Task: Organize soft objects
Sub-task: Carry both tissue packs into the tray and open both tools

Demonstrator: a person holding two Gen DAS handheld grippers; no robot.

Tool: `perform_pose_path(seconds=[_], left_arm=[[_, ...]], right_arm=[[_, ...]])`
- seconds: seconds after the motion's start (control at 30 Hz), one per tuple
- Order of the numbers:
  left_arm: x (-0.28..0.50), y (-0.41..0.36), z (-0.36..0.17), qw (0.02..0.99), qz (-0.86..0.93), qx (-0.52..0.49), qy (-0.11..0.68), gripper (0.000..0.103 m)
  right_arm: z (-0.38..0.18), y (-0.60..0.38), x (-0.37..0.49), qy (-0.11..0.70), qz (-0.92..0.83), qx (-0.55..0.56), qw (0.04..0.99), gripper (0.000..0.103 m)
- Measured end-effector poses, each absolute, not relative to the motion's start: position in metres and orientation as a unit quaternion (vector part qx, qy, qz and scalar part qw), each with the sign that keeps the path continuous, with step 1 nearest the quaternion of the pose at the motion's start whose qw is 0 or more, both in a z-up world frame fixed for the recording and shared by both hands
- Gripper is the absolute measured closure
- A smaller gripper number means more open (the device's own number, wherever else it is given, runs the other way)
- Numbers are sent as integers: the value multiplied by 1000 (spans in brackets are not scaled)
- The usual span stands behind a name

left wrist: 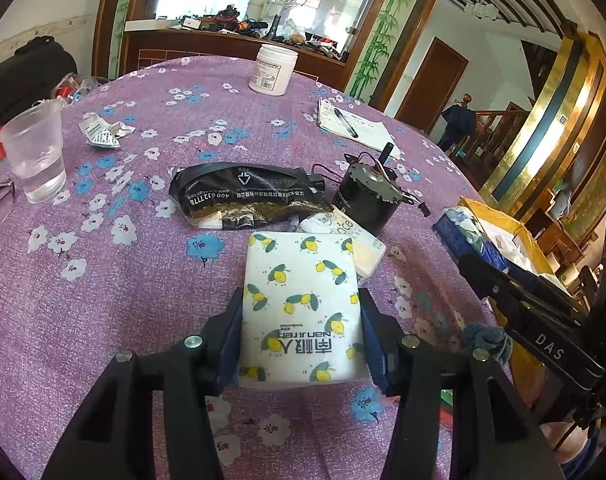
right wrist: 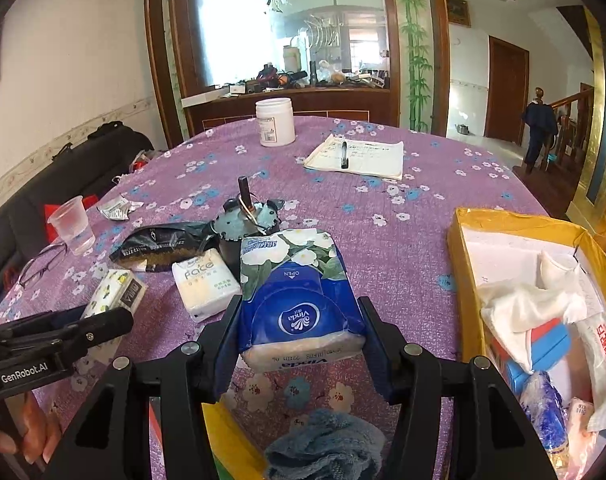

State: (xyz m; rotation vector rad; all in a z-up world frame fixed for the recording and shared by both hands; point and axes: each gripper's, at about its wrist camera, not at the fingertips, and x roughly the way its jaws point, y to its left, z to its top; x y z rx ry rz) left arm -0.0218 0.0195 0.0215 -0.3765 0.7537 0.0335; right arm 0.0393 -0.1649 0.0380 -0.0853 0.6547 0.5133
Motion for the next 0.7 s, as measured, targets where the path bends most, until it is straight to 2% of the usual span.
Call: perform_pose_path(seconds=[0.7], left_arm=[[-21, 2, 30, 911, -13, -186, 368, 52]], right_arm=[[51, -181, 34, 307, 258, 1, 916, 44]])
